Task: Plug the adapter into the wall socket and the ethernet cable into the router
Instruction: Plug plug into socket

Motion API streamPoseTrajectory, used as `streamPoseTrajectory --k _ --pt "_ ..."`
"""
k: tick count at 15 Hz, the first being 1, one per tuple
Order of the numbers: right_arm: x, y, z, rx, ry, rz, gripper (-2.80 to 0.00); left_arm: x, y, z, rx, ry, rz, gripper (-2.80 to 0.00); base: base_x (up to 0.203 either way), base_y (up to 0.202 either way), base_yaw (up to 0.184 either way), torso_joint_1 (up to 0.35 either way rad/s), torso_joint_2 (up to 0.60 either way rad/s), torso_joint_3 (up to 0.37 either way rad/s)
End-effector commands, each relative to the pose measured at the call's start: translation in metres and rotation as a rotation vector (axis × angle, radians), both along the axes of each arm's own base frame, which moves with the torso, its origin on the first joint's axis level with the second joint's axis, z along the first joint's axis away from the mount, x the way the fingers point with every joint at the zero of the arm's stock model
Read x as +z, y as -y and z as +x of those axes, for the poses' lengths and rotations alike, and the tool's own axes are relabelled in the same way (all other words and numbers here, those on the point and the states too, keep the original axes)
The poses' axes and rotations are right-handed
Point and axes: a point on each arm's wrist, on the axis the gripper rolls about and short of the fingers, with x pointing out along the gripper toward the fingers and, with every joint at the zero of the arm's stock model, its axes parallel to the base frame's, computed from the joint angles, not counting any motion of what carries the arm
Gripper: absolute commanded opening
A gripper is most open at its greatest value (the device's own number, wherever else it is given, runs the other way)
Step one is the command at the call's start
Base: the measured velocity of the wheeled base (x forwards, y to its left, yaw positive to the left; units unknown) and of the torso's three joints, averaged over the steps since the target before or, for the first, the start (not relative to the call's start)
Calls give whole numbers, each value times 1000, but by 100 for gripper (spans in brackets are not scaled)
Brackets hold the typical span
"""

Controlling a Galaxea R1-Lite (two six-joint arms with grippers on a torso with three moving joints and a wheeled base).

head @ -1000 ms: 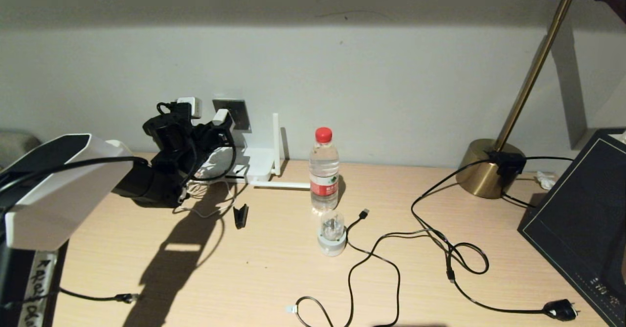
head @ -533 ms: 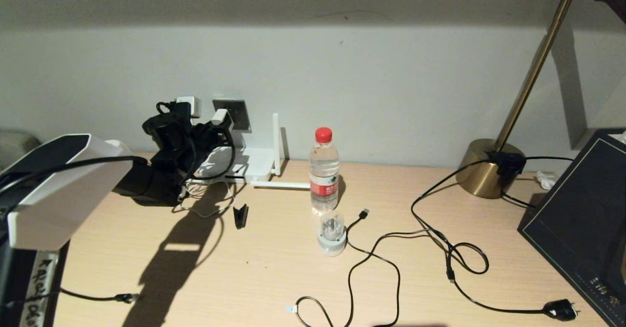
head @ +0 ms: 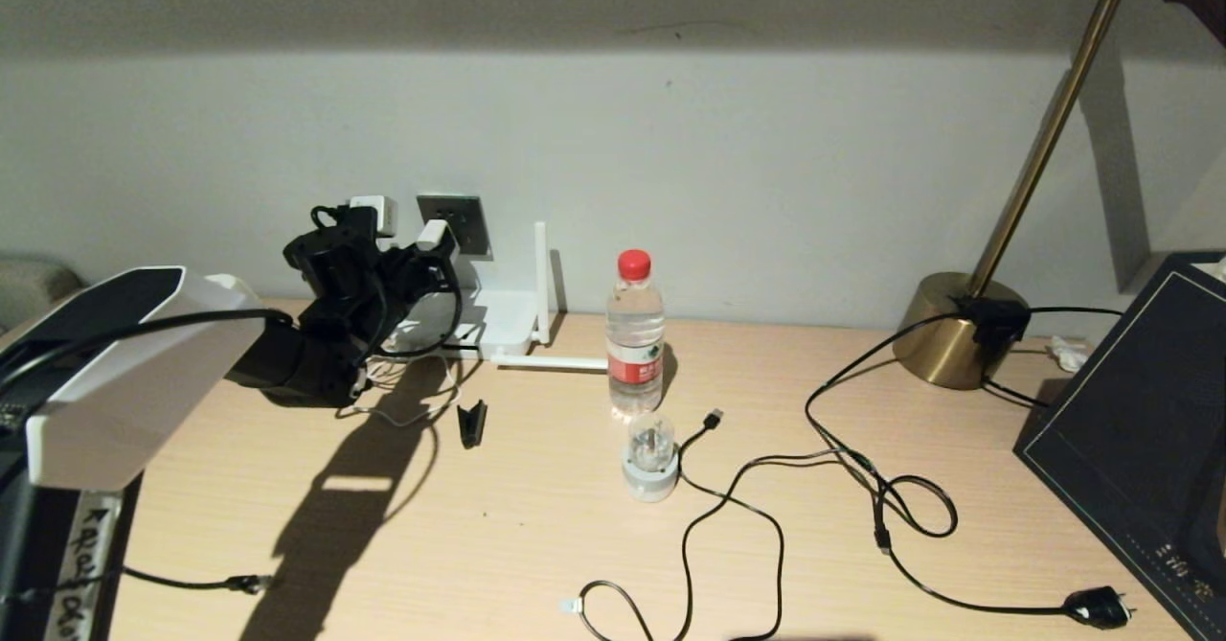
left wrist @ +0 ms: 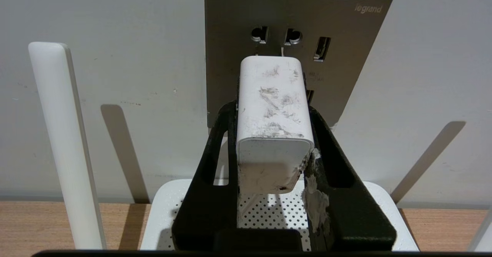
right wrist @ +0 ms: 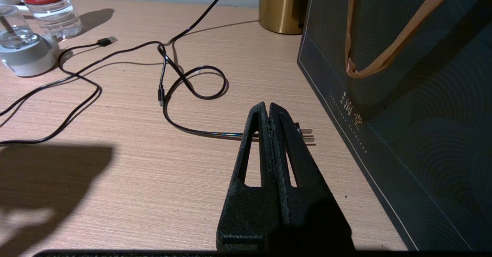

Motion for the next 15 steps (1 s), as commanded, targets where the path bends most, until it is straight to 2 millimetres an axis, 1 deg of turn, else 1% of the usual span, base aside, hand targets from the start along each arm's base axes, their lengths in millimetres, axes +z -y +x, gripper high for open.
streamPoseTrajectory --k 1,6,15 --pt "-3 0 1 1 -10 -1 -280 -1 0 1 0 3 0 -280 0 0 0 0 0 0" --pt "-3 0 1 1 -10 -1 -280 6 0 1 0 18 0 -280 0 0 0 0 0 0" --pt "-3 0 1 1 -10 -1 -280 7 4 1 -7 17 3 -280 0 0 0 0 0 0"
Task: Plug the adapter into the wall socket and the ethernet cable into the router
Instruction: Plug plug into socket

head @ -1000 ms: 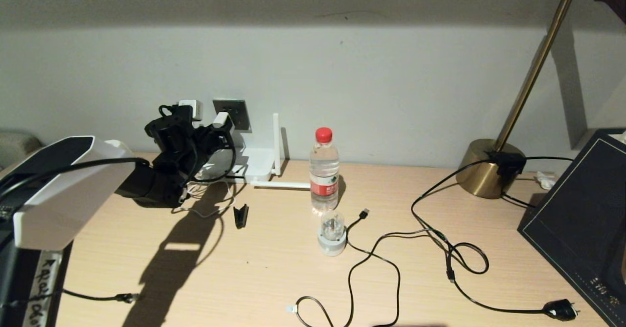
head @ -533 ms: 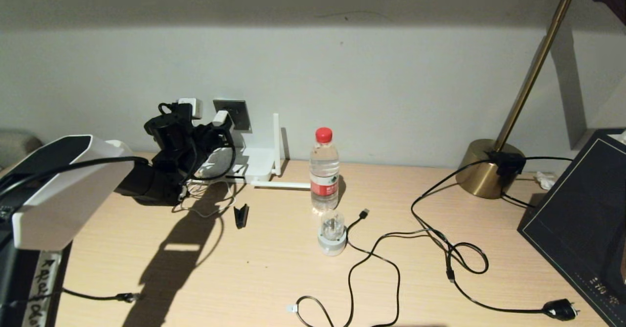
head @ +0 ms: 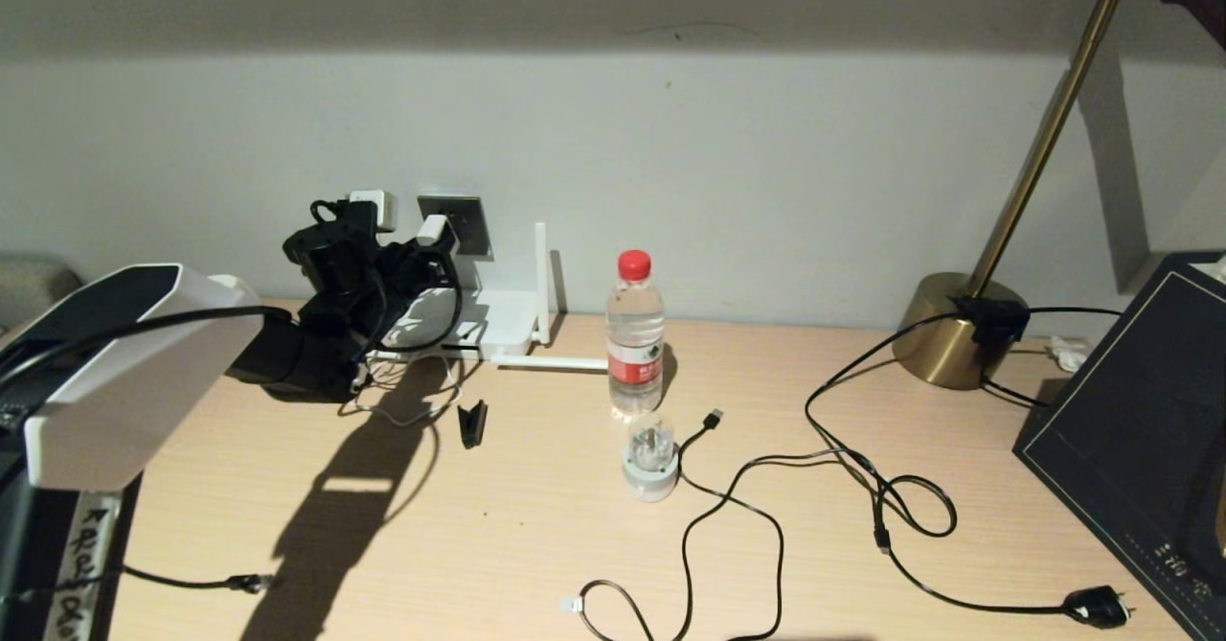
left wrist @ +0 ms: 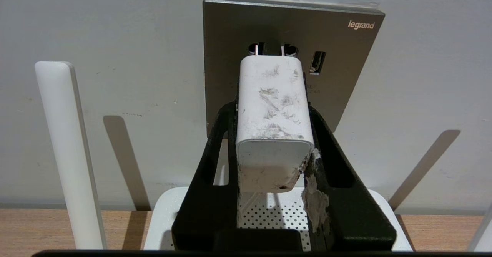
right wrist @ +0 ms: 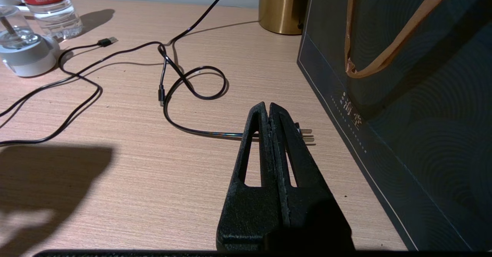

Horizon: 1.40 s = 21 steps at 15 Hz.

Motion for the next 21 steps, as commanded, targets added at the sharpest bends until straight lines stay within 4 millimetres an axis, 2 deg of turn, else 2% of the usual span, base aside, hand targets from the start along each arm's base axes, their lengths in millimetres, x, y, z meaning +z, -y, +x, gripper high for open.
streamPoseTrajectory --k 1,13,17,21 --pt "-3 0 1 1 -10 -1 -280 1 2 -1 -5 7 -1 -280 0 0 0 0 0 0" --pt "-3 0 1 1 -10 -1 -280 1 5 0 -10 3 0 -280 0 0 0 0 0 0" --pt "-3 0 1 1 -12 -1 -280 13 5 1 -10 19 -1 -280 0 0 0 0 0 0" --pt "-3 0 1 1 -10 -1 -280 10 5 1 -8 14 0 -280 0 0 0 0 0 0"
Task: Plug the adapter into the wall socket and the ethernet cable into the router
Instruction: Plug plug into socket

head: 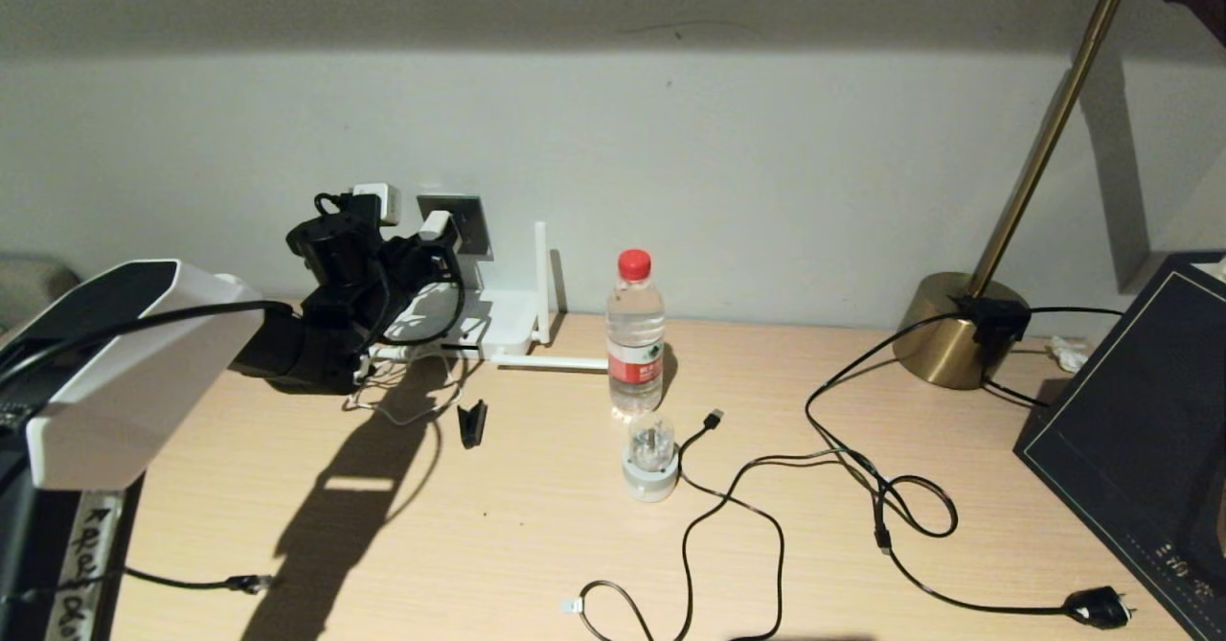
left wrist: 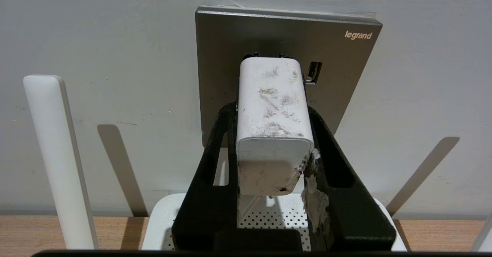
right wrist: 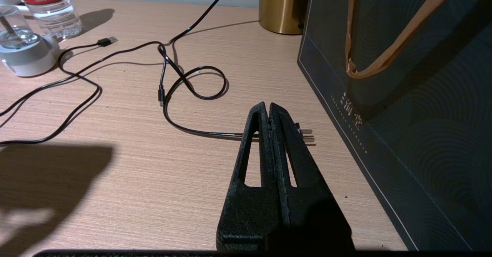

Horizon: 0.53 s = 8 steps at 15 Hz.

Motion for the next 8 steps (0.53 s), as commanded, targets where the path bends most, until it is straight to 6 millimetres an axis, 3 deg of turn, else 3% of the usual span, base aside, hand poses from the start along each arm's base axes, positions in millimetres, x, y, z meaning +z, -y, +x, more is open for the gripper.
streamPoseTrajectory --k 1,8 --pt "-3 0 1 1 -10 -1 -280 2 0 0 0 11 -1 -280 0 0 0 0 0 0" --pt "-3 0 1 1 -10 -1 -280 1 -4 0 8 15 33 -280 0 0 0 0 0 0"
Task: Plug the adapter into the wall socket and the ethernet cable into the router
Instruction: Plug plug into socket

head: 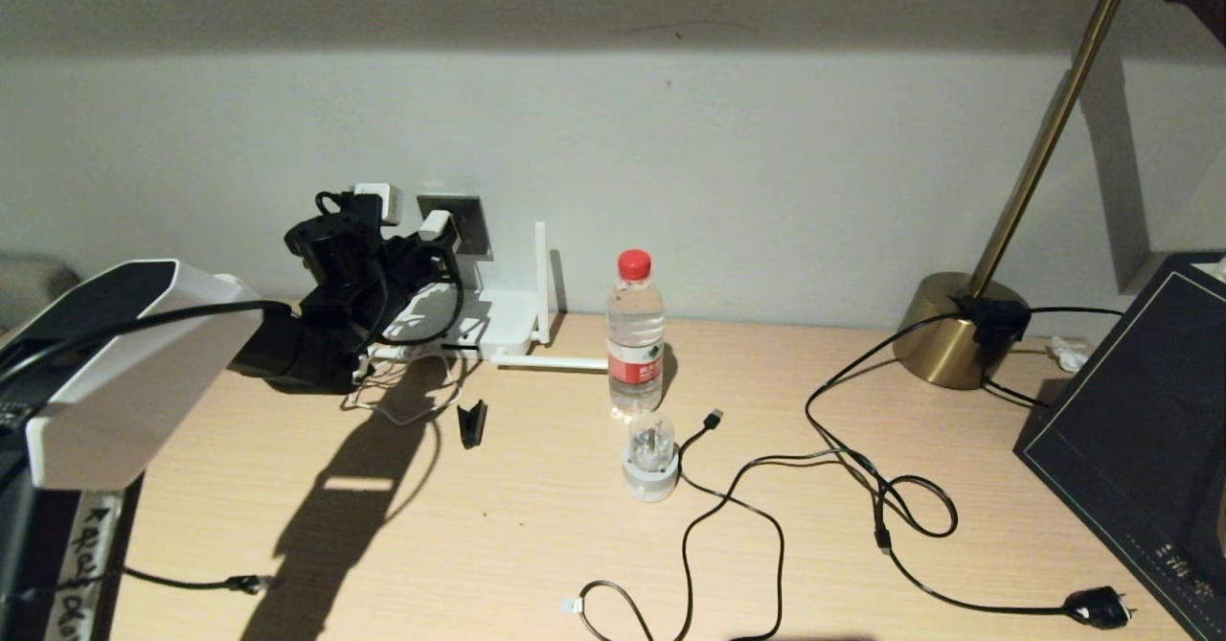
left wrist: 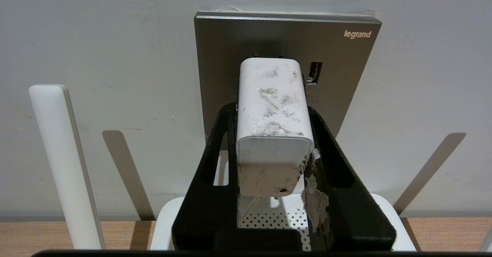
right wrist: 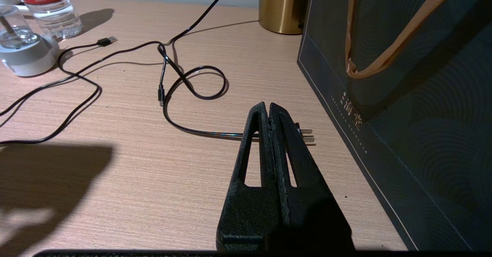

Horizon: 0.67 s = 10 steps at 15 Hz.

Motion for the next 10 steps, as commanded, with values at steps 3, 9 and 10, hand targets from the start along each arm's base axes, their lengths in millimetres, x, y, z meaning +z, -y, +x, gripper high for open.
streamPoseTrajectory --k 3,9,10 --pt "-3 0 1 1 -10 0 -280 0 -3 0 5 -3 0 -280 0 0 0 0 0 0" --pt "-3 0 1 1 -10 0 -280 -1 -8 1 15 -20 13 -280 0 0 0 0 0 0" --pt "-3 0 1 1 -10 0 -280 -1 -8 1 15 -20 13 -280 0 0 0 0 0 0"
